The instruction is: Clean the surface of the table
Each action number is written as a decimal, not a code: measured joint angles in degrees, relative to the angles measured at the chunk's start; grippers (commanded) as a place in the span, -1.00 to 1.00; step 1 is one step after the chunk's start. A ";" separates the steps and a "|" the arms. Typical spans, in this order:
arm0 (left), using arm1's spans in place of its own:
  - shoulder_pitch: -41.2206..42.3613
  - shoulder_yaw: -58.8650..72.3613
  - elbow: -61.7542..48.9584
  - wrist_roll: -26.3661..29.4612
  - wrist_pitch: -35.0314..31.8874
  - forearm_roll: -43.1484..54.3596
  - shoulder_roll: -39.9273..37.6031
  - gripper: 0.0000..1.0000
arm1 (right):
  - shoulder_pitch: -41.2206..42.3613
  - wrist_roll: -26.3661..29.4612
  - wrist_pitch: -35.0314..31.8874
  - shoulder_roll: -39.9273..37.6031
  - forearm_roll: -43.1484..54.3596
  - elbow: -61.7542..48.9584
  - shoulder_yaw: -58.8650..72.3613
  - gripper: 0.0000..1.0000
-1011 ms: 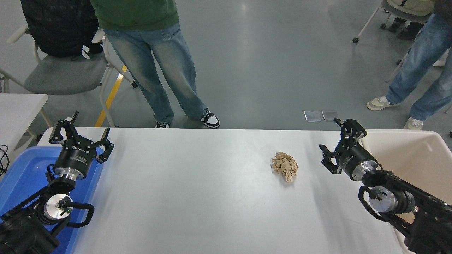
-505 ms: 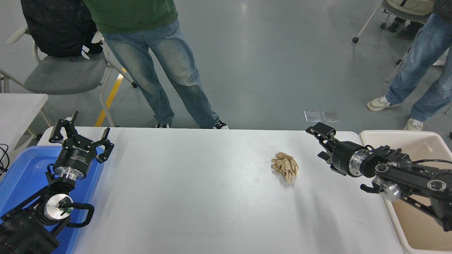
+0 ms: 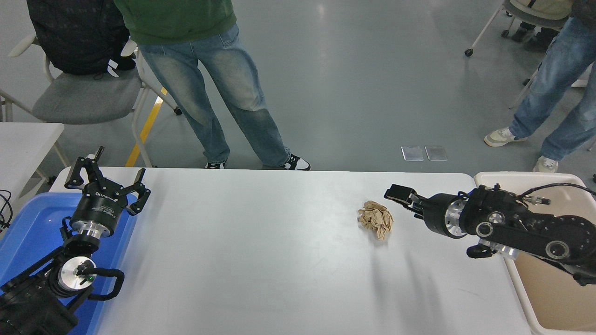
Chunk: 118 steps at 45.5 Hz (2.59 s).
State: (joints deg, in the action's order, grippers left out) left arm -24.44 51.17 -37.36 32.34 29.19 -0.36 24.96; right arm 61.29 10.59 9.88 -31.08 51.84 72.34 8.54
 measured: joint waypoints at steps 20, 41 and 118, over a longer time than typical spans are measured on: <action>0.00 0.07 0.01 -0.04 0.00 0.02 0.00 0.98 | 4.34 0.26 4.63 7.02 10.69 -6.40 11.91 0.99; 0.00 0.07 0.00 0.01 0.05 0.01 0.00 0.98 | 0.61 -0.59 7.45 16.20 12.57 -17.66 13.28 0.99; 0.00 0.08 0.00 0.01 0.01 0.01 0.00 0.98 | -11.36 -7.19 11.28 30.90 8.75 -47.79 13.41 0.92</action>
State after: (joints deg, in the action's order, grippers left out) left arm -24.43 51.24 -37.35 32.34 29.20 -0.35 24.96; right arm 49.94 3.40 21.16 -0.18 60.58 24.55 21.95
